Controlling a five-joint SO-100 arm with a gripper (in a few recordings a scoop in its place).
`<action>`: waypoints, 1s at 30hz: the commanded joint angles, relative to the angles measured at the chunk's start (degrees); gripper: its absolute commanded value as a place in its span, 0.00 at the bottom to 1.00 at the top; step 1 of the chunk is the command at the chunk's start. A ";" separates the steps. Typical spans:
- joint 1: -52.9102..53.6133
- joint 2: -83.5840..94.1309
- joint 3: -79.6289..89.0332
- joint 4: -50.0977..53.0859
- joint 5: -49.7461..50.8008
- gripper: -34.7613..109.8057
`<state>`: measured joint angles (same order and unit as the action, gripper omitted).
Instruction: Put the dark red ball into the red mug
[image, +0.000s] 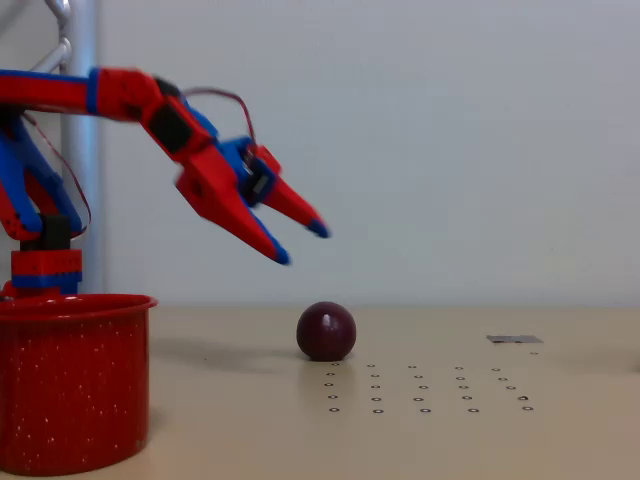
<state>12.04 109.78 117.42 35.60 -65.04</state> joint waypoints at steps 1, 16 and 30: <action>-0.35 -0.09 -2.81 -9.32 -2.46 0.55; -10.46 5.01 -0.62 4.66 -4.75 0.56; -18.37 -12.66 -15.47 13.71 -8.70 0.57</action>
<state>-5.36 96.06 106.26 49.83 -72.60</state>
